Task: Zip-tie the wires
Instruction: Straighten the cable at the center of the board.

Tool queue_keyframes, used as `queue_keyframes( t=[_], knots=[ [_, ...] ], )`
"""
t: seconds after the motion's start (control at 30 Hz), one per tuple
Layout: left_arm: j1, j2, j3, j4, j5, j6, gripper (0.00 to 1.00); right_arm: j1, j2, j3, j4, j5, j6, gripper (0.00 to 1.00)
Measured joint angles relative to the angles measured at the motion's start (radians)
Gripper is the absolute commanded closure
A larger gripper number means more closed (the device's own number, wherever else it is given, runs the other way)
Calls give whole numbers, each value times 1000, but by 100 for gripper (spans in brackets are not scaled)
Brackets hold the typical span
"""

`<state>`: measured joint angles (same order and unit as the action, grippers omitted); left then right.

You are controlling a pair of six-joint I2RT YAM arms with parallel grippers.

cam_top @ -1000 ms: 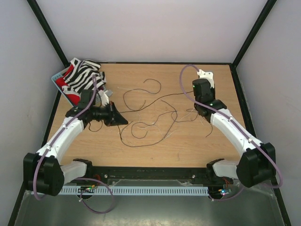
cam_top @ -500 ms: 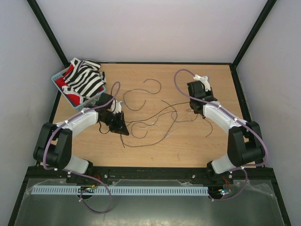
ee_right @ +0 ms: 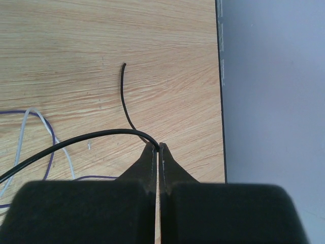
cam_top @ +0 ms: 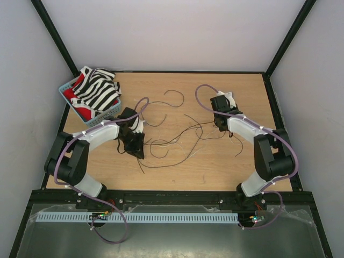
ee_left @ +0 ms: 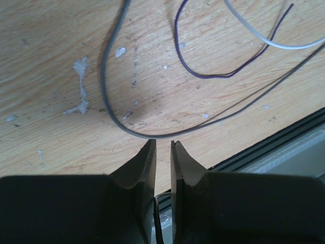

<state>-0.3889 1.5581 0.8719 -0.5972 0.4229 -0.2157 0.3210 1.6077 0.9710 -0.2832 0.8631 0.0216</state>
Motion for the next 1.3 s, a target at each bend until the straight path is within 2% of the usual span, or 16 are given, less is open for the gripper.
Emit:
queue_keyframes(
  t=[0.23,0.37,0.5,0.57,0.7,0.93,1.13,1.2,1.3],
  knots=[
    [-6,1,0,-6,-66,17,73,0,12,-8,0,-18,6,89],
    [-6,2,0,-10,-76,26,61,0,12,-18,0,-19,10,81],
    [-6,2,0,-19,-76,31,53,0,12,-21,0,-19,12,74],
    [-6,1,1,-24,-76,32,46,0,12,-21,0,-19,12,70],
    [-6,-14,1,-41,-78,34,39,0,12,-21,0,-35,11,61],
    [-6,-43,3,-77,-109,41,26,0,9,-21,-8,-93,8,40],
    [2,-96,3,-100,-131,47,20,0,-45,-21,-24,-177,5,7],
    [8,-134,12,-112,-135,51,18,0,-73,-18,-37,-200,2,2],
    [21,-204,55,-123,-138,59,17,0,-112,0,-65,-230,3,1]
  ],
)
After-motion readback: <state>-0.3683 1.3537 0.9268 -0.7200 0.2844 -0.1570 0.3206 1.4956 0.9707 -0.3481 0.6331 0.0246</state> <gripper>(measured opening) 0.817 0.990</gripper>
